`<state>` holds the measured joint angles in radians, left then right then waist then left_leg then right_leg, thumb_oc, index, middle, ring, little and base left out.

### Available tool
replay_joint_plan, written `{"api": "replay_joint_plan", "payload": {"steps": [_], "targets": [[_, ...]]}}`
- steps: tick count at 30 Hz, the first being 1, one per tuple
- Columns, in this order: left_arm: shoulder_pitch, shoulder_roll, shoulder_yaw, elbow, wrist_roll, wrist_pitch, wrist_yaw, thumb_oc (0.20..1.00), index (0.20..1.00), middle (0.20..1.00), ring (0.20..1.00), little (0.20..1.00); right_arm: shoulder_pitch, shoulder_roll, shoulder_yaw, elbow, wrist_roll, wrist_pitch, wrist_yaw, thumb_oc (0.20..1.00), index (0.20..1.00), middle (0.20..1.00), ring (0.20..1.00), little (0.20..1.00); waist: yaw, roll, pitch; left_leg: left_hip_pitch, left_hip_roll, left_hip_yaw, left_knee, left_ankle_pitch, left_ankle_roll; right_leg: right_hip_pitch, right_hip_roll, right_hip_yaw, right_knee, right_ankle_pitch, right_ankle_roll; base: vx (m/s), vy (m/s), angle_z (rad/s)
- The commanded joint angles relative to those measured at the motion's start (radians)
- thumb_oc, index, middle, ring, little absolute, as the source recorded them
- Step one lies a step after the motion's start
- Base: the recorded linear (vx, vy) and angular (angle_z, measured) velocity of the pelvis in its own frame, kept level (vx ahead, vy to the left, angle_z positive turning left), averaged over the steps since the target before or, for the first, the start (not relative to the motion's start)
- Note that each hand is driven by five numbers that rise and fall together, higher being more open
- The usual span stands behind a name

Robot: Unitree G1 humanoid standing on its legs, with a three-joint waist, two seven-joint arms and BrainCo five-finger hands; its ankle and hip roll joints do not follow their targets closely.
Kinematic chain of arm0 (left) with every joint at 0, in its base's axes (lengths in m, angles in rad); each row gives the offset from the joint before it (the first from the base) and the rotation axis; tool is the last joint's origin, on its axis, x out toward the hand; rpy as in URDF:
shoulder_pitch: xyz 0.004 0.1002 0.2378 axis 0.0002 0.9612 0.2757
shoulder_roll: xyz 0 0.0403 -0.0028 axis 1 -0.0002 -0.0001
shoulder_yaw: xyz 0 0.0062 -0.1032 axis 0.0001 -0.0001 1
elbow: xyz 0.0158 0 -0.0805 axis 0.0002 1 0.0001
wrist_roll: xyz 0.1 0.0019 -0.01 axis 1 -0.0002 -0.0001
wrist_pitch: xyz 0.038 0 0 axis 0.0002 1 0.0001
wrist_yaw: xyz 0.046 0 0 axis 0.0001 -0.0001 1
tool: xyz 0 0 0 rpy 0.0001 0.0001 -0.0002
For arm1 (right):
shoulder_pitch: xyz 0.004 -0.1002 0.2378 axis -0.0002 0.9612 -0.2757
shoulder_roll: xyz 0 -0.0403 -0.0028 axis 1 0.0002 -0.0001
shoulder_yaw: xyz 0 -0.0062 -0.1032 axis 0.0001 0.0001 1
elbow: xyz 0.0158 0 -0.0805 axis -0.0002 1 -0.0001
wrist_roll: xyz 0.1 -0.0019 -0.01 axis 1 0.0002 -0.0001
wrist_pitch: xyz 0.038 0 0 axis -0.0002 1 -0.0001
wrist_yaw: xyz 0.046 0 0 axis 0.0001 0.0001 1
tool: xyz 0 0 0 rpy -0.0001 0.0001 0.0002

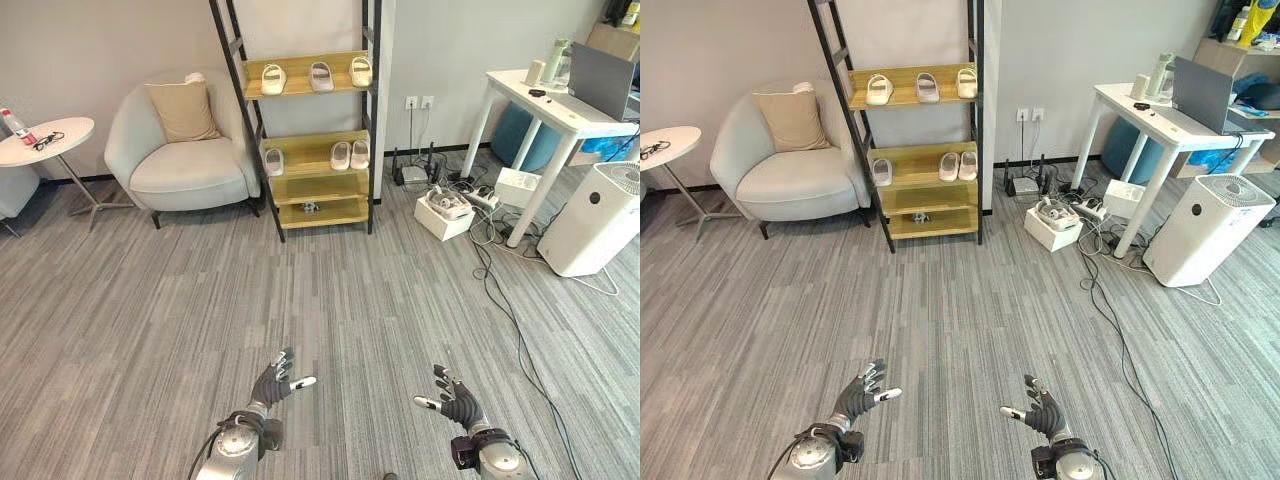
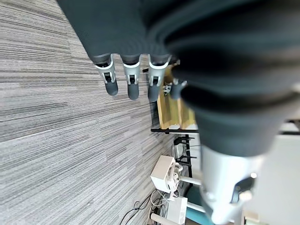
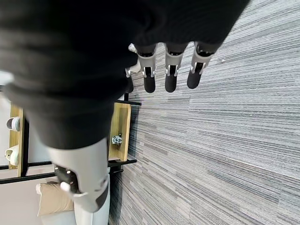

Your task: Arrange the slippers neatly on the shoe rack.

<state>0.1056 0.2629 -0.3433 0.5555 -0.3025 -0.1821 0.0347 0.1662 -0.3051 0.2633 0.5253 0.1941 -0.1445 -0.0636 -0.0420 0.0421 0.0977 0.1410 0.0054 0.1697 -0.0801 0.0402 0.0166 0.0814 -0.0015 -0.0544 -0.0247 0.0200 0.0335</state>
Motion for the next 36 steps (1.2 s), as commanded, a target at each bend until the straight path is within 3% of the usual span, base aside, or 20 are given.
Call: {"api": "replay_joint_plan", "payload": {"steps": [1,4,7,8,10,13,16,18,19,20,21,22,23,26,29,30,31,32,33,36], "targets": [[-0.047,0.008,0.059,0.007,-0.002,-0.033,0.012,1.000,1.000,1.000,1.000,1.000,-0.054,0.015,0.021,-0.025,-0.011,-0.030,-0.011,1.000,1.000,1.000,1.000,1.000,0.009,-0.075,0.009,0.025,0.022,-0.036,-0.007,-0.089,-0.040,0.052,-0.107,-0.005,-0.053,-0.024,0.112,0.05,0.071,0.01],[-0.062,0.016,0.072,0.003,-0.013,-0.039,0.035,1.000,1.000,1.000,1.000,1.000,-0.099,0.006,0.029,-0.032,0.001,-0.028,-0.019,1.000,1.000,1.000,1.000,1.000,0.029,-0.086,0.033,-0.017,0.006,-0.043,0.022,-0.093,-0.023,0.015,-0.124,-0.004,-0.022,-0.026,0.122,0.02,0.149,-0.03],[-0.076,0.031,0.085,-0.011,-0.014,-0.036,0.039,1.000,1.000,1.000,1.000,1.000,-0.113,0.004,0.012,-0.054,-0.001,-0.030,-0.023,1.000,1.000,1.000,1.000,1.000,0.033,-0.083,0.058,-0.031,-0.009,-0.040,0.023,-0.105,0.003,-0.084,-0.140,0.005,0.142,-0.036,0.152,-0.03,0.165,-0.02],[-0.079,0.034,0.090,-0.013,-0.011,-0.036,0.037,1.000,1.000,1.000,1.000,1.000,-0.116,0.001,0.005,-0.058,-0.004,-0.030,-0.027,1.000,1.000,1.000,1.000,1.000,0.027,-0.082,0.080,-0.023,-0.017,-0.042,0.025,-0.108,0.013,-0.134,-0.146,0.019,0.253,0.010,0.172,-0.01,0.137,-0.06],[-0.088,0.027,0.099,-0.001,-0.038,-0.037,0.031,1.000,1.000,1.000,1.000,1.000,-0.110,0.004,-0.008,-0.071,-0.007,-0.029,-0.032,1.000,1.000,1.000,1.000,1.000,0.015,-0.072,0.094,0.000,-0.021,-0.050,0.026,-0.121,0.017,-0.203,-0.147,0.031,0.340,0.031,0.167,0.14,0.091,0.05],[-0.094,0.034,0.095,-0.012,-0.048,-0.040,0.027,1.000,1.000,1.000,1.000,1.000,-0.103,-0.001,-0.019,-0.084,0.005,-0.028,-0.032,1.000,1.000,1.000,1.000,1.000,0.001,-0.069,0.100,0.038,-0.025,-0.047,0.010,-0.136,0.010,-0.239,-0.142,-0.008,0.238,0.044,0.149,0.21,-0.035,-0.02],[-0.114,0.029,0.080,-0.003,-0.030,-0.037,0.029,1.000,1.000,1.000,1.000,1.000,-0.102,0.004,-0.009,-0.077,0.002,-0.025,-0.031,1.000,1.000,1.000,1.000,1.000,-0.023,-0.077,0.102,0.092,-0.019,-0.040,0.000,-0.169,-0.008,-0.268,-0.143,-0.097,0.109,0.085,0.164,0.27,-0.146,-0.04],[-0.119,0.025,0.073,0.001,-0.027,-0.040,0.024,1.000,1.000,1.000,1.000,1.000,-0.088,-0.003,-0.009,-0.084,-0.005,-0.028,-0.030,1.000,1.000,1.000,1.000,1.000,-0.032,-0.079,0.089,0.100,-0.017,-0.049,0.015,-0.192,-0.012,-0.237,-0.138,-0.096,0.071,0.075,0.154,0.36,-0.237,0.06],[-0.107,0.018,0.086,-0.008,-0.047,-0.042,0.029,1.000,1.000,1.000,1.000,1.000,-0.078,-0.015,-0.011,-0.092,-0.004,-0.033,-0.022,1.000,1.000,1.000,1.000,1.000,-0.032,-0.079,0.070,0.108,0.002,-0.048,0.053,-0.205,-0.037,-0.211,-0.125,-0.094,0.067,0.064,0.135,0.45,-0.343,0.36],[-0.096,0.015,0.096,-0.018,-0.075,-0.043,0.025,1.000,1.000,1.000,1.000,1.000,-0.064,-0.031,-0.010,-0.107,0.001,-0.036,-0.016,1.000,1.000,1.000,1.000,1.000,-0.034,-0.074,0.062,0.068,0.034,-0.049,0.174,-0.166,-0.073,-0.171,-0.105,-0.103,0.050,0.044,0.111,0.36,-0.286,0.56],[-0.096,0.015,0.096,-0.018,-0.075,-0.043,0.025,1.000,1.000,1.000,1.000,1.000,-0.064,-0.031,-0.010,-0.107,0.001,-0.036,-0.016,1.000,1.000,1.000,1.000,1.000,-0.034,-0.073,0.061,0.067,0.035,-0.049,0.175,-0.167,-0.073,-0.171,-0.105,-0.103,0.050,0.044,0.111,0.23,-0.273,0.59],[-0.090,0.021,0.101,-0.033,-0.086,-0.041,0.023,1.000,1.000,1.000,1.000,1.000,-0.056,-0.052,-0.013,-0.126,0.010,-0.037,-0.010,1.000,1.000,1.000,1.000,1.000,-0.020,-0.081,0.078,-0.024,0.043,-0.064,0.353,-0.086,-0.097,-0.128,-0.096,-0.100,0.042,0.021,0.079,0.09,-0.150,0.35],[-0.090,0.021,0.101,-0.033,-0.086,-0.041,0.023,1.000,1.000,1.000,1.000,1.000,-0.056,-0.052,-0.013,-0.126,0.010,-0.037,-0.010,1.000,1.000,1.000,1.000,1.000,-0.023,-0.080,0.077,-0.032,0.045,-0.067,0.364,-0.091,-0.098,-0.129,-0.094,-0.103,0.042,0.021,0.078,0.14,-0.211,0.10],[-0.090,0.028,0.101,-0.041,-0.084,-0.042,0.023,1.000,1.000,1.000,1.000,1.000,-0.050,-0.073,-0.017,-0.141,0.017,-0.033,-0.001,1.000,1.000,1.000,1.000,1.000,-0.006,-0.095,0.102,-0.136,0.031,-0.105,0.550,-0.017,-0.109,-0.089,-0.093,-0.096,0.049,-0.020,0.041,0.18,-0.145,-0.21],[-0.086,0.025,0.100,-0.039,-0.073,-0.038,0.021,1.000,1.000,1.000,1.000,1.000,-0.048,-0.082,-0.024,-0.143,0.020,-0.030,-0.001,1.000,1.000,1.000,1.000,1.000,0.020,-0.104,0.098,-0.228,0.031,-0.072,0.422,-0.078,-0.080,-0.027,-0.107,-0.092,0.020,-0.060,0.052,0.30,-0.032,-0.03],[-0.083,0.025,0.099,-0.039,-0.070,-0.038,0.021,1.000,1.000,1.000,1.000,1.000,-0.049,-0.086,-0.028,-0.141,0.019,-0.030,-0.003,1.000,1.000,1.000,1.000,1.000,0.026,-0.099,0.094,-0.236,0.039,-0.069,0.333,-0.069,-0.079,-0.014,-0.106,-0.092,0.013,-0.069,0.057,0.18,0.040,0.00],[-0.083,0.025,0.099,-0.039,-0.070,-0.038,0.021,1.000,1.000,1.000,1.000,1.000,-0.049,-0.086,-0.028,-0.141,0.019,-0.030,-0.003,1.000,1.000,1.000,1.000,1.000,0.026,-0.099,0.095,-0.234,0.039,-0.069,0.332,-0.069,-0.079,-0.013,-0.106,-0.092,0.013,-0.069,0.057,0.19,0.048,-0.19],[-0.080,0.024,0.097,-0.042,-0.067,-0.036,0.021,1.000,1.000,1.000,1.000,1.000,-0.051,-0.088,-0.028,-0.140,0.017,-0.030,-0.005,1.000,1.000,1.000,1.000,1.000,0.033,-0.088,0.091,-0.242,0.055,-0.068,0.231,-0.027,-0.085,0.002,-0.099,-0.093,0.008,-0.080,0.060,0.29,0.095,-0.20],[-0.083,0.022,0.096,-0.044,-0.062,-0.034,0.026,1.000,1.000,1.000,1.000,1.000,-0.058,-0.091,-0.030,-0.133,0.011,-0.032,-0.015,1.000,1.000,1.000,1.000,1.000,0.048,-0.065,0.089,-0.281,0.086,-0.061,0.083,0.064,-0.101,0.036,-0.084,-0.100,0.005,-0.107,0.058,0.39,0.122,-0.21],[-0.086,0.011,0.090,-0.024,-0.050,-0.031,0.029,1.000,1.000,1.000,1.000,1.000,-0.063,-0.079,-0.030,-0.116,-0.008,-0.032,-0.023,1.000,1.000,1.000,1.000,1.000,0.048,-0.051,0.078,-0.263,0.110,-0.005,-0.007,0.116,-0.117,0.096,-0.077,-0.103,0.004,-0.137,0.073,0.36,0.146,-0.03]]}}
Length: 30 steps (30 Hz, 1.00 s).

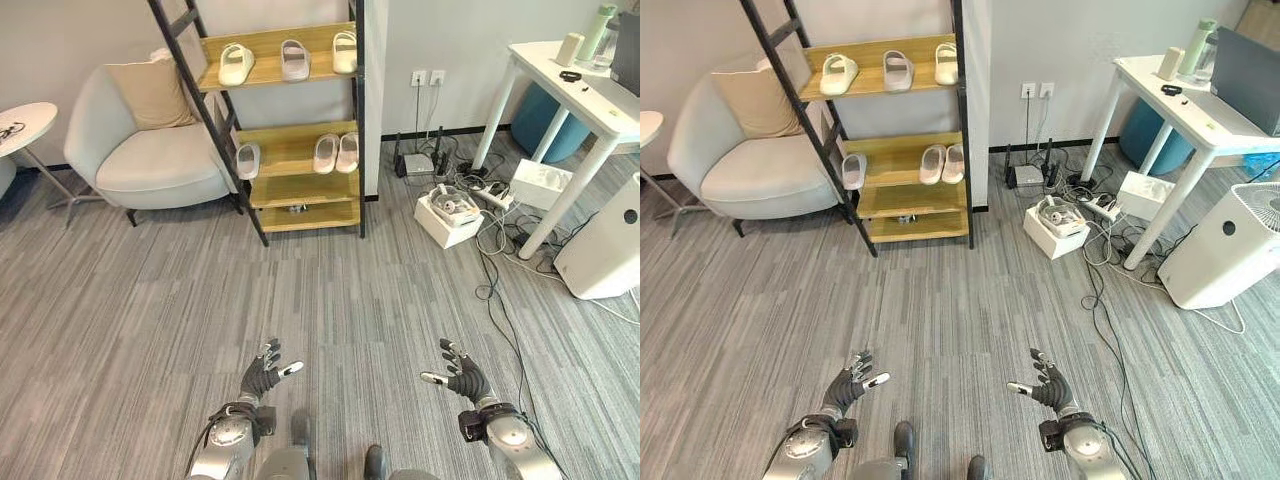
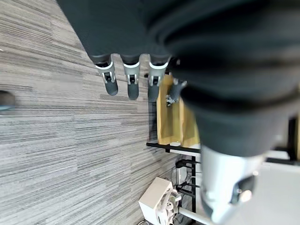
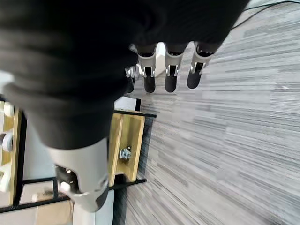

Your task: Arrange the slippers neatly on the shoe rack.

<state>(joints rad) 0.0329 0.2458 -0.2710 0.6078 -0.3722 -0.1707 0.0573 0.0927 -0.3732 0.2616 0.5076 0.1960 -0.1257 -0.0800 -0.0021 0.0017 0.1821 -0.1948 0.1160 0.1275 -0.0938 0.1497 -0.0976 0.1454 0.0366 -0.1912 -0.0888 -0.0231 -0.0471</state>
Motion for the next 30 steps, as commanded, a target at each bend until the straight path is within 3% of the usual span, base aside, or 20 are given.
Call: {"api": "replay_joint_plan", "payload": {"steps": [1,6,7,8,10,12,13,16,17,20,22,24,25,27,28,30], "targets": [[-0.014,0.028,0.017,-0.077,0.020,-0.042,0.006,1.000,1.000,1.000,1.000,1.000,0.010,-0.011,-0.028,-0.098,-0.010,-0.050,-0.007,1.000,1.000,1.000,1.000,1.000,0.008,-0.011,-0.006,0.073,-0.001,0.038,0.007,0.007,-0.003,0.032,-0.116,0.034,0.068,-0.094,0.154,0.34,0.166,-0.20],[0.019,0.043,0.023,-0.090,0.035,-0.041,-0.007,1.000,1.000,1.000,1.000,1.000,0.023,0.007,-0.028,-0.110,-0.029,-0.041,0.013,1.000,1.000,1.000,1.000,1.000,0.013,-0.037,-0.042,0.112,-0.033,0.079,0.051,-0.036,0.033,0.058,-0.176,0.080,0.095,-0.104,0.186,0.31,0.181,-0.33],[0.016,0.048,0.020,-0.090,0.038,-0.037,-0.011,1.000,1.000,1.000,1.000,1.000,0.024,0.018,-0.024,-0.108,-0.034,-0.038,0.016,1.000,1.000,1.000,1.000,1.000,0.017,-0.049,-0.044,0.115,-0.053,0.090,0.080,-0.071,0.056,0.037,-0.199,0.088,0.166,-0.095,0.205,0.25,0.211,-0.11],[0.009,0.054,0.017,-0.098,0.042,-0.032,-0.014,1.000,1.000,1.000,1.000,1.000,0.015,0.028,-0.023,-0.104,-0.035,-0.038,0.016,1.000,1.000,1.000,1.000,1.000,0.018,-0.059,-0.031,0.122,-0.077,0.093,0.108,-0.108,0.083,-0.030,-0.217,0.108,0.306,-0.045,0.224,0.28,0.246,-0.02],[-0.005,0.066,0.013,-0.106,0.050,-0.027,-0.014,1.000,1.000,1.000,1.000,1.000,0.003,0.038,-0.022,-0.111,-0.031,-0.039,0.013,1.000,1.000,1.000,1.000,1.000,0.006,-0.049,-0.001,0.156,-0.094,0.084,0.121,-0.143,0.114,-0.138,-0.220,0.126,0.489,0.038,0.228,0.18,0.159,0.10],[-0.010,0.069,0.014,-0.108,0.050,-0.026,-0.014,1.000,1.000,1.000,1.000,1.000,0.002,0.040,-0.022,-0.114,-0.028,-0.039,0.015,1.000,1.000,1.000,1.000,1.000,0.001,-0.043,0.006,0.178,-0.095,0.085,0.113,-0.153,0.118,-0.187,-0.216,0.123,0.534,0.040,0.221,0.16,0.049,0.33],[-0.017,0.070,0.018,-0.109,0.043,-0.030,-0.011,1.000,1.000,1.000,1.000,1.000,0.004,0.041,-0.023,-0.118,-0.021,-0.037,0.018,1.000,1.000,1.000,1.000,1.000,-0.012,-0.035,0.012,0.220,-0.097,0.082,0.091,-0.167,0.114,-0.242,-0.204,0.090,0.480,0.024,0.205,0.16,-0.010,0.32],[-0.023,0.070,0.014,-0.108,0.037,-0.031,-0.010,1.000,1.000,1.000,1.000,1.000,0.009,0.039,-0.023,-0.120,-0.015,-0.037,0.017,1.000,1.000,1.000,1.000,1.000,-0.029,-0.033,0.027,0.268,-0.096,0.077,0.076,-0.185,0.105,-0.257,-0.191,0.040,0.368,0.017,0.200,0.33,-0.146,0.09],[-0.041,0.068,0.015,-0.111,0.031,-0.037,0.000,1.000,1.000,1.000,1.000,1.000,0.009,0.043,-0.017,-0.110,-0.009,-0.035,0.014,1.000,1.000,1.000,1.000,1.000,-0.058,-0.045,0.033,0.325,-0.090,0.069,0.068,-0.218,0.081,-0.299,-0.182,0.020,0.181,0.061,0.222,0.39,-0.257,0.22],[-0.050,0.061,0.012,-0.103,0.041,-0.042,-0.008,1.000,1.000,1.000,1.000,1.000,0.032,0.037,-0.008,-0.119,-0.019,-0.038,0.026,1.000,1.000,1.000,1.000,1.000,-0.065,-0.058,0.006,0.343,-0.080,0.056,0.089,-0.242,0.062,-0.236,-0.157,0.072,0.102,0.067,0.205,0.35,-0.245,0.37],[-0.052,0.055,0.012,-0.101,0.029,-0.043,-0.009,1.000,1.000,1.000,1.000,1.000,0.045,0.027,0.001,-0.123,-0.015,-0.039,0.034,1.000,1.000,1.000,1.000,1.000,-0.064,-0.057,-0.005,0.327,-0.059,0.042,0.155,-0.237,0.045,-0.198,-0.143,0.062,0.086,0.059,0.185,0.23,-0.199,0.52],[-0.060,0.046,0.015,-0.094,0.011,-0.042,-0.004,1.000,1.000,1.000,1.000,1.000,0.046,0.007,0.010,-0.126,-0.016,-0.039,0.042,1.000,1.000,1.000,1.000,1.000,-0.061,-0.058,-0.002,0.285,-0.045,0.019,0.271,-0.208,0.023,-0.167,-0.133,0.048,0.085,0.045,0.163,0.23,-0.193,0.37],[-0.068,0.035,0.012,-0.085,-0.007,-0.044,0.006,1.000,1.000,1.000,1.000,1.000,0.048,-0.012,0.007,-0.135,-0.014,-0.034,0.041,1.000,1.000,1.000,1.000,1.000,-0.056,-0.061,0.008,0.211,-0.039,-0.005,0.360,-0.171,0.013,-0.129,-0.134,0.030,0.084,0.007,0.144,0.35,-0.132,0.38],[-0.055,0.035,0.013,-0.084,-0.010,-0.044,0.005,1.000,1.000,1.000,1.000,1.000,0.057,-0.022,-0.006,-0.135,-0.012,-0.033,0.040,1.000,1.000,1.000,1.000,1.000,-0.048,-0.065,0.001,0.183,-0.021,0.016,0.278,-0.181,0.019,-0.098,-0.146,0.017,0.078,-0.019,0.149,0.34,0.009,0.08],[-0.049,0.035,0.013,-0.077,-0.007,-0.039,0.007,1.000,1.000,1.000,1.000,1.000,0.058,-0.032,-0.017,-0.133,-0.015,-0.033,0.033,1.000,1.000,1.000,1.000,1.000,-0.037,-0.055,-0.001,0.148,0.011,0.032,0.174,-0.112,0.007,-0.073,-0.144,0.007,0.075,-0.042,0.150,0.26,0.111,-0.16],[-0.050,0.033,0.010,-0.070,-0.006,-0.036,0.012,1.000,1.000,1.000,1.000,1.000,0.054,-0.035,-0.024,-0.125,-0.017,-0.033,0.023,1.000,1.000,1.000,1.000,1.000,-0.030,-0.045,0.005,0.116,0.039,0.048,0.108,-0.042,-0.006,-0.053,-0.140,-0.001,0.077,-0.059,0.151,0.19,0.110,-0.08]]}}
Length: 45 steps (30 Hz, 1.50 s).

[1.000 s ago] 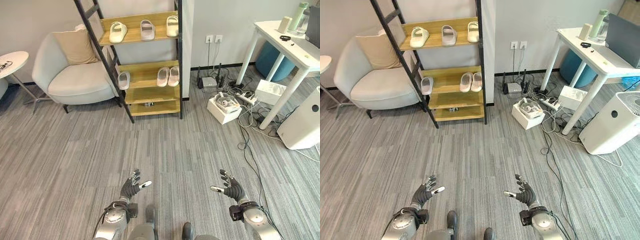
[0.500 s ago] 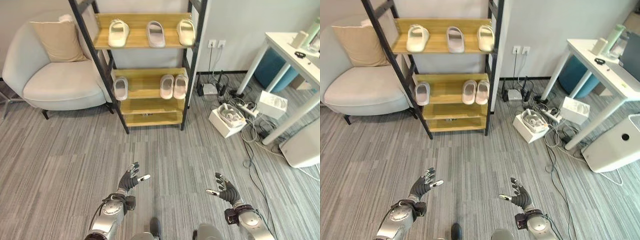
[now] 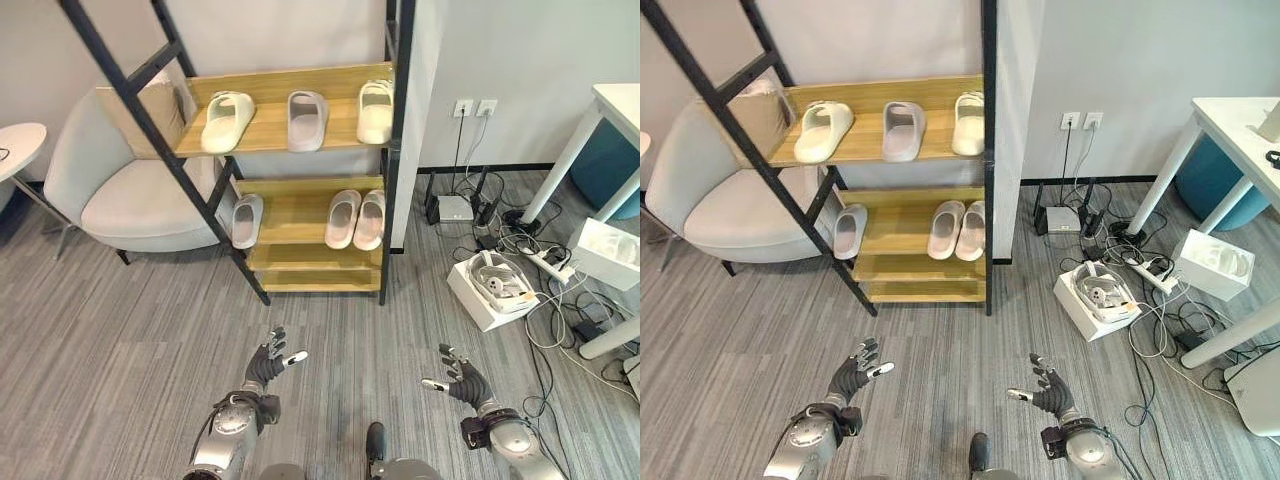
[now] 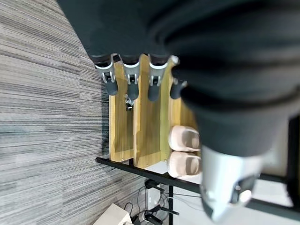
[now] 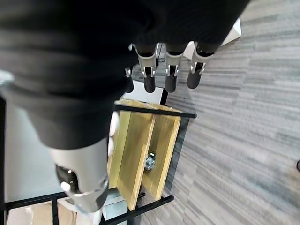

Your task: Arrange the slippers neatly on the shoe rack.

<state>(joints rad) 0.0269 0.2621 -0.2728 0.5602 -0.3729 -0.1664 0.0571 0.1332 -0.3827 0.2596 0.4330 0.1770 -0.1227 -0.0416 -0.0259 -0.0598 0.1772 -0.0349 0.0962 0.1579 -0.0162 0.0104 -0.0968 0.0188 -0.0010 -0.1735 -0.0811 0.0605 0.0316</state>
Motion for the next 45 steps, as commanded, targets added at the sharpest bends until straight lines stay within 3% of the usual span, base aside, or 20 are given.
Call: {"api": "replay_joint_plan", "payload": {"steps": [1,2,6,7,8,10,12,17,22,24,26,28,31,32,33,34,36,39,41,45], "targets": [[-0.044,0.016,0.011,-0.022,-0.005,-0.040,0.013,1.000,1.000,1.000,1.000,1.000,0.013,-0.025,-0.022,-0.051,0.002,-0.036,-0.016,1.000,1.000,1.000,1.000,1.000,-0.006,0.016,0.011,-0.041,0.058,0.018,0.026,0.100,-0.007,0.075,-0.103,-0.019,0.070,-0.143,0.073,0.25,0.216,-0.29],[-0.037,0.014,0.017,-0.022,-0.002,-0.041,0.014,1.000,1.000,1.000,1.000,1.000,0.014,-0.028,-0.028,-0.047,-0.004,-0.034,-0.021,1.000,1.000,1.000,1.000,1.000,-0.002,0.025,0.010,-0.049,0.078,0.043,-0.023,0.131,-0.019,0.105,-0.108,-0.020,0.071,-0.156,0.081,0.35,0.323,-0.40],[-0.002,0.020,0.024,-0.033,0.005,-0.040,0.004,1.000,1.000,1.000,1.000,1.000,0.030,-0.010,-0.037,-0.043,-0.020,-0.029,-0.011,1.000,1.000,1.000,1.000,1.000,0.002,0.021,-0.020,0.003,0.044,0.056,-0.033,0.086,-0.002,0.126,-0.150,0.016,0.062,-0.147,0.118,0.25,0.291,-0.38],[-0.001,0.028,0.026,-0.039,0.004,-0.038,-0.001,1.000,1.000,1.000,1.000,1.000,0.024,0.003,-0.039,-0.039,-0.017,-0.028,-0.012,1.000,1.000,1.000,1.000,1.000,0.006,0.009,-0.020,0.002,0.025,0.061,-0.010,0.056,0.017,0.112,-0.175,0.034,0.081,-0.142,0.131,0.13,0.247,-0.37],[-0.002,0.033,0.025,-0.042,0.006,-0.036,-0.003,1.000,1.000,1.000,1.000,1.000,0.022,0.010,-0.038,-0.041,-0.018,-0.029,-0.012,1.000,1.000,1.000,1.000,1.000,0.009,0.004,-0.019,0.002,0.013,0.065,0.003,0.039,0.030,0.099,-0.187,0.042,0.109,-0.142,0.137,0.11,0.292,-0.38],[-0.028,0.052,0.035,-0.030,0.016,-0.033,0.007,1.000,1.000,1.000,1.000,1.000,-0.002,0.033,-0.019,-0.039,-0.013,-0.028,-0.006,1.000,1.000,1.000,1.000,1.000,0.008,0.001,0.010,0.017,-0.020,0.066,0.021,0.006,0.068,-0.004,-0.195,0.093,0.295,-0.104,0.153,0.05,0.243,-0.24],[-0.033,0.055,0.041,-0.026,0.018,-0.035,0.011,1.000,1.000,1.000,1.000,1.000,-0.006,0.044,-0.009,-0.038,-0.012,-0.030,-0.004,1.000,1.000,1.000,1.000,1.000,0.008,0.005,0.017,0.038,-0.023,0.075,0.007,-0.002,0.077,-0.057,-0.188,0.089,0.354,-0.095,0.151,0.05,0.093,0.27],[-0.043,0.064,0.052,-0.022,0.004,-0.038,0.019,1.000,1.000,1.000,1.000,1.000,-0.008,0.040,-0.006,-0.024,-0.003,-0.028,-0.009,1.000,1.000,1.000,1.000,1.000,-0.015,0.004,0.028,0.108,-0.033,0.080,-0.031,-0.020,0.070,-0.133,-0.120,0.031,0.208,-0.069,0.129,0.12,-0.073,0.15],[-0.041,0.059,0.045,-0.037,0.018,-0.039,0.000,1.000,1.000,1.000,1.000,1.000,0.015,0.017,-0.008,-0.039,0.003,-0.035,0.007,1.000,1.000,1.000,1.000,1.000,-0.017,-0.011,0.008,0.093,-0.031,0.048,0.108,-0.068,0.046,-0.030,-0.106,0.038,0.109,-0.076,0.099,0.12,-0.149,0.34],[-0.056,0.048,0.038,-0.030,0.003,-0.042,0.005,1.000,1.000,1.000,1.000,1.000,0.009,-0.003,-0.004,-0.036,0.002,-0.033,0.008,1.000,1.000,1.000,1.000,1.000,-0.013,-0.012,0.016,0.034,-0.021,0.017,0.235,-0.050,0.022,-0.004,-0.107,0.025,0.105,-0.086,0.079,0.05,-0.078,0.12],[-0.059,0.037,0.032,-0.028,-0.009,-0.047,0.007,1.000,1.000,1.000,1.000,1.000,0.009,-0.014,-0.004,-0.032,0.004,-0.030,0.007,1.000,1.000,1.000,1.000,1.000,-0.011,-0.011,0.019,-0.001,-0.010,-0.003,0.260,-0.026,0.007,0.027,-0.111,0.006,0.094,-0.102,0.069,0.10,0.027,0.28],[-0.046,0.034,0.030,-0.033,-0.009,-0.043,0.010,1.000,1.000,1.000,1.000,1.000,0.013,-0.020,-0.013,-0.029,0.008,-0.028,0.009,1.000,1.000,1.000,1.000,1.000,-0.003,-0.009,0.004,0.007,0.030,0.007,0.153,-0.014,0.006,0.050,-0.122,-0.008,0.083,-0.121,0.078,0.17,0.120,0.32],[-0.039,0.034,0.024,-0.030,-0.003,-0.039,0.013,1.000,1.000,1.000,1.000,1.000,0.010,-0.027,-0.018,-0.015,0.000,-0.029,-0.004,1.000,1.000,1.000,1.000,1.000,0.006,0.009,0.003,-0.010,0.109,-0.006,0.009,0.095,-0.018,0.057,-0.130,-0.016,0.100,-0.154,0.090,0.12,0.147,0.13],[-0.039,0.034,0.024,-0.030,-0.003,-0.039,0.013,1.000,1.000,1.000,1.000,1.000,0.010,-0.027,-0.018,-0.015,0.000,-0.029,-0.004,1.000,1.000,1.000,1.000,1.000,0.006,0.009,0.004,-0.006,0.109,-0.006,0.004,0.098,-0.018,0.057,-0.130,-0.016,0.101,-0.156,0.089,0.14,0.230,-0.06],[-0.039,0.030,0.019,-0.019,0.007,-0.038,0.014,1.000,1.000,1.000,1.000,1.000,0.008,-0.032,-0.024,-0.006,-0.007,-0.030,-0.012,1.000,1.000,1.000,1.000,1.000,0.007,0.016,0.010,-0.032,0.163,0.005,-0.032,0.146,-0.036,0.072,-0.148,-0.024,0.108,-0.175,0.101,0.13,0.242,-0.08],[-0.037,0.031,0.019,-0.024,0.006,-0.037,0.012,1.000,1.000,1.000,1.000,1.000,0.011,-0.034,-0.024,-0.007,-0.007,-0.029,-0.011,1.000,1.000,1.000,1.000,1.000,0.008,0.021,0.010,-0.022,0.174,0.012,-0.049,0.156,-0.043,0.074,-0.152,-0.022,0.112,-0.178,0.105,0.20,0.362,-0.01],[-0.023,0.030,0.024,-0.027,0.012,-0.038,0.009,1.000,1.000,1.000,1.000,1.000,0.022,-0.031,-0.027,-0.003,-0.013,-0.026,0.002,1.000,1.000,1.000,1.000,1.000,0.008,0.034,-0.007,-0.001,0.163,-0.005,-0.062,0.138,-0.052,0.086,-0.165,-0.018,0.114,-0.174,0.125,0.20,0.318,0.12],[-0.018,0.037,0.020,-0.032,0.012,-0.040,-0.001,1.000,1.000,1.000,1.000,1.000,0.025,-0.018,-0.030,-0.004,-0.025,-0.021,0.005,1.000,1.000,1.000,1.000,1.000,0.011,0.015,-0.025,0.019,0.119,0.009,-0.071,0.106,-0.044,0.087,-0.203,0.010,0.102,-0.143,0.146,0.16,0.300,-0.06],[-0.044,0.054,0.010,-0.030,0.011,-0.042,0.004,1.000,1.000,1.000,1.000,1.000,-0.018,0.015,-0.018,0.021,-0.017,-0.021,-0.008,1.000,1.000,1.000,1.000,1.000,0.029,-0.021,-0.013,0.024,0.068,0.038,-0.053,0.062,-0.001,0.059,-0.255,0.040,0.100,-0.096,0.179,0.09,0.402,-0.36],[-0.060,0.069,0.013,-0.032,0.012,-0.041,0.008,1.000,1.000,1.000,1.000,1.000,-0.042,0.037,-0.005,0.020,-0.018,-0.020,-0.012,1.000,1.000,1.000,1.000,1.000,0.036,-0.035,-0.004,0.023,0.023,0.062,-0.033,0.023,0.037,0.010,-0.283,0.063,0.150,-0.045,0.193,0.02,0.204,-0.12]]}}
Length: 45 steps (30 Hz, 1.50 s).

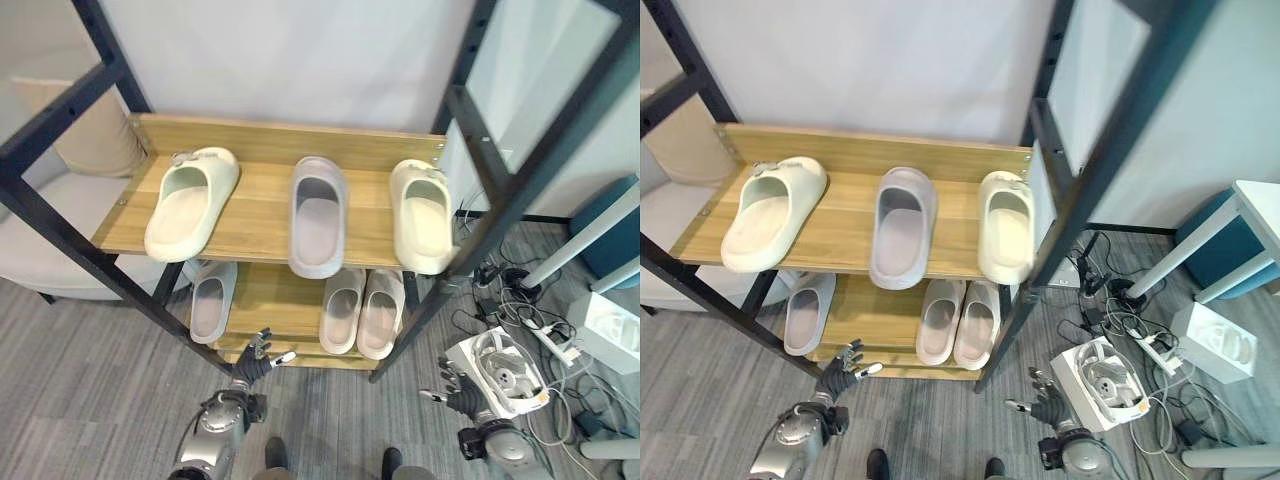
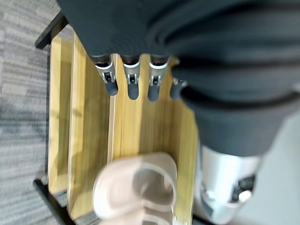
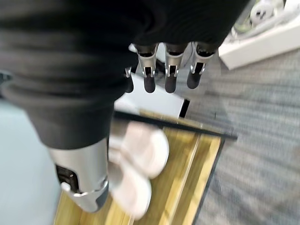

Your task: Arrange the slippers neatly on the shoe rack.

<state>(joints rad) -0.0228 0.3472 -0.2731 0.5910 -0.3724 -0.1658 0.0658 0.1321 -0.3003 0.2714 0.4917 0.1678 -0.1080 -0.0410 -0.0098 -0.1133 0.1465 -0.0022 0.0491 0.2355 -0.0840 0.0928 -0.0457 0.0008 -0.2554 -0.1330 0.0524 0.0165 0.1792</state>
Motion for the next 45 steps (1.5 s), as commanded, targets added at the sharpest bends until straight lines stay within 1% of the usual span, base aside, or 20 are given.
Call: {"api": "replay_joint_plan", "payload": {"steps": [1,2,4,5,6,10,11,13,17,24,27,29,31,33,34,35,37,38,41,45], "targets": [[-0.010,-0.012,0.018,-0.065,0.006,-0.040,0.000,1.000,1.000,1.000,1.000,1.000,-0.049,-0.036,-0.007,-0.040,-0.010,-0.034,-0.011,1.000,1.000,1.000,1.000,1.000,0.023,0.024,0.033,-0.001,0.065,0.000,0.032,-0.069,-0.002,0.000,-0.021,0.009,0.064,0.002,0.041,0.01,0.170,-0.06],[-0.007,-0.010,0.021,-0.067,0.005,-0.040,-0.002,1.000,1.000,1.000,1.000,1.000,-0.049,-0.031,-0.004,-0.041,-0.009,-0.035,-0.009,1.000,1.000,1.000,1.000,1.000,0.026,0.027,0.034,0.005,0.063,0.008,0.029,-0.071,0.001,-0.014,-0.014,-0.004,0.087,0.006,0.039,0.01,0.131,-0.35],[-0.001,-0.006,0.023,-0.071,0.005,-0.038,-0.005,1.000,1.000,1.000,1.000,1.000,-0.048,-0.028,0.003,-0.043,-0.008,-0.036,-0.005,1.000,1.000,1.000,1.000,1.000,0.020,0.035,0.035,0.018,0.055,0.012,0.023,-0.071,0.006,-0.041,0.024,-0.009,0.098,-0.001,0.032,0.05,0.072,-0.57],[0.009,-0.002,0.026,-0.083,0.007,-0.038,-0.015,1.000,1.000,1.000,1.000,1.000,-0.033,-0.032,0.000,-0.056,-0.014,-0.037,-0.001,1.000,1.000,1.000,1.000,1.000,0.022,0.038,0.032,0.025,0.043,0.014,0.029,-0.083,0.009,-0.019,0.045,-0.027,0.052,-0.028,0.022,0.08,0.012,-0.34],[0.010,0.000,0.023,-0.082,0.015,-0.035,-0.019,1.000,1.000,1.000,1.000,1.000,-0.027,-0.033,-0.003,-0.052,-0.015,-0.037,-0.002,1.000,1.000,1.000,1.000,1.000,0.019,0.037,0.031,0.026,0.040,0.009,0.033,-0.083,0.009,-0.010,0.055,-0.023,0.036,-0.034,0.014,0.06,-0.011,-0.12],[0.008,-0.007,0.030,-0.079,0.016,-0.040,-0.021,1.000,1.000,1.000,1.000,1.000,-0.016,-0.041,-0.003,-0.043,-0.021,-0.038,-0.001,1.000,1.000,1.000,1.000,1.000,0.021,0.042,0.017,0.049,0.043,0.012,0.017,-0.076,0.000,0.037,0.069,-0.037,-0.034,-0.034,0.006,0.08,-0.049,0.03],[0.015,-0.016,0.027,-0.076,0.013,-0.042,-0.027,1.000,1.000,1.000,1.000,1.000,0.000,-0.051,-0.006,-0.047,-0.024,-0.035,0.005,1.000,1.000,1.000,1.000,1.000,0.014,0.047,0.000,0.070,0.049,0.012,0.004,-0.074,-0.009,0.074,0.079,-0.051,-0.077,-0.033,0.003,0.13,-0.070,0.02],[0.021,-0.021,0.022,-0.075,0.015,-0.040,-0.029,1.000,1.000,1.000,1.000,1.000,0.008,-0.055,-0.009,-0.049,-0.027,-0.034,0.009,1.000,1.000,1.000,1.000,1.000,0.009,0.047,-0.007,0.082,0.050,0.008,-0.001,-0.075,-0.011,0.092,0.082,-0.052,-0.094,-0.032,0.002,0.09,-0.040,0.03],[0.032,-0.031,0.014,-0.084,0.011,-0.037,-0.031,1.000,1.000,1.000,1.000,1.000,0.012,-0.057,-0.009,-0.040,-0.032,-0.032,0.009,1.000,1.000,1.000,1.000,1.000,0.002,0.050,-0.017,0.097,0.044,-0.002,-0.003,-0.087,-0.011,0.110,0.078,-0.053,-0.109,-0.025,0.007,0.05,0.019,-0.01],[0.035,-0.038,0.006,-0.085,0.009,-0.036,-0.034,1.000,1.000,1.000,1.000,1.000,-0.003,-0.048,-0.016,-0.035,-0.044,-0.028,0.002,1.000,1.000,1.000,1.000,1.000,0.007,0.047,-0.018,0.081,0.007,-0.008,-0.003,-0.109,0.016,0.089,0.036,-0.055,-0.076,-0.007,0.037,0.01,0.111,0.03],[0.023,-0.028,0.014,-0.070,0.018,-0.034,-0.032,1.000,1.000,1.000,1.000,1.000,-0.018,-0.033,0.003,-0.034,-0.056,-0.021,0.009,1.000,1.000,1.000,1.000,1.000,0.017,0.041,-0.009,0.073,-0.028,-0.015,-0.003,-0.124,0.040,0.052,-0.003,-0.038,-0.004,0.030,0.059,-0.02,0.192,0.07],[0.012,-0.022,0.019,-0.070,0.019,-0.035,-0.027,1.000,1.000,1.000,1.000,1.000,-0.031,-0.028,0.016,-0.035,-0.057,-0.023,0.013,1.000,1.000,1.000,1.000,1.000,0.019,0.046,0.000,0.076,-0.033,-0.015,-0.003,-0.127,0.049,0.022,-0.004,-0.028,0.059,0.042,0.061,-0.03,0.104,0.08],[0.001,-0.020,0.023,-0.063,0.019,-0.033,-0.022,1.000,1.000,1.000,1.000,1.000,-0.043,-0.019,0.035,-0.037,-0.054,-0.025,0.018,1.000,1.000,1.000,1.000,1.000,0.020,0.057,0.011,0.080,-0.026,-0.008,-0.003,-0.127,0.051,-0.022,0.019,-0.035,0.141,0.027,0.052,-0.03,0.081,0.08],[0.001,-0.018,0.024,-0.060,0.016,-0.039,-0.017,1.000,1.000,1.000,1.000,1.000,-0.045,-0.019,0.051,-0.039,-0.051,-0.029,0.024,1.000,1.000,1.000,1.000,1.000,0.016,0.066,0.010,0.092,-0.027,-0.001,-0.003,-0.126,0.050,-0.042,0.082,-0.056,0.122,-0.024,0.020,0.05,0.022,0.00],[-0.003,-0.018,0.023,-0.057,0.015,-0.038,-0.018,1.000,1.000,1.000,1.000,1.000,-0.046,-0.022,0.049,-0.039,-0.048,-0.032,0.021,1.000,1.000,1.000,1.000,1.000,0.010,0.068,0.012,0.092,-0.026,-0.011,-0.003,-0.121,0.048,-0.039,0.104,-0.038,0.109,-0.044,0.019,0.04,-0.020,0.07],[-0.003,-0.018,0.023,-0.056,0.015,-0.038,-0.018,1.000,1.000,1.000,1.000,1.000,-0.046,-0.022,0.049,-0.039,-0.048,-0.033,0.021,1.000,1.000,1.000,1.000,1.000,0.010,0.069,0.013,0.093,-0.026,-0.012,-0.003,-0.121,0.047,-0.038,0.105,-0.039,0.109,-0.045,0.018,0.03,-0.013,0.15],[-0.012,-0.021,0.021,-0.049,0.016,-0.039,-0.018,1.000,1.000,1.000,1.000,1.000,-0.038,-0.028,0.048,-0.044,-0.041,-0.034,0.022,1.000,1.000,1.000,1.000,1.000,-0.004,0.071,0.016,0.098,-0.028,-0.027,-0.003,-0.120,0.047,-0.042,0.151,0.035,0.101,-0.065,0.005,0.05,-0.029,0.18],[-0.009,-0.021,0.021,-0.049,0.015,-0.040,-0.019,1.000,1.000,1.000,1.000,1.000,-0.032,-0.032,0.047,-0.049,-0.036,-0.033,0.022,1.000,1.000,1.000,1.000,1.000,-0.004,0.069,0.014,0.104,-0.030,-0.023,-0.003,-0.122,0.047,-0.030,0.157,0.045,0.084,-0.063,-0.004,0.06,-0.070,0.10],[0.005,-0.028,0.016,-0.057,0.005,-0.039,-0.028,1.000,1.000,1.000,1.000,1.000,-0.016,-0.043,0.046,-0.043,-0.034,-0.032,0.028,1.000,1.000,1.000,1.000,1.000,-0.002,0.062,-0.006,0.119,-0.028,-0.020,-0.003,-0.123,0.038,0.030,0.159,0.014,-0.007,-0.057,-0.023,0.08,-0.128,0.11],[0.018,-0.051,0.001,-0.060,-0.014,-0.034,-0.032,1.000,1.000,1.000,1.000,1.000,-0.008,-0.059,0.052,-0.047,-0.043,-0.029,0.032,1.000,1.000,1.000,1.000,1.000,-0.003,0.058,-0.020,0.130,-0.025,-0.033,-0.003,-0.124,0.030,0.072,0.168,0.005,-0.048,-0.058,-0.029,0.06,-0.078,0.03]]}}
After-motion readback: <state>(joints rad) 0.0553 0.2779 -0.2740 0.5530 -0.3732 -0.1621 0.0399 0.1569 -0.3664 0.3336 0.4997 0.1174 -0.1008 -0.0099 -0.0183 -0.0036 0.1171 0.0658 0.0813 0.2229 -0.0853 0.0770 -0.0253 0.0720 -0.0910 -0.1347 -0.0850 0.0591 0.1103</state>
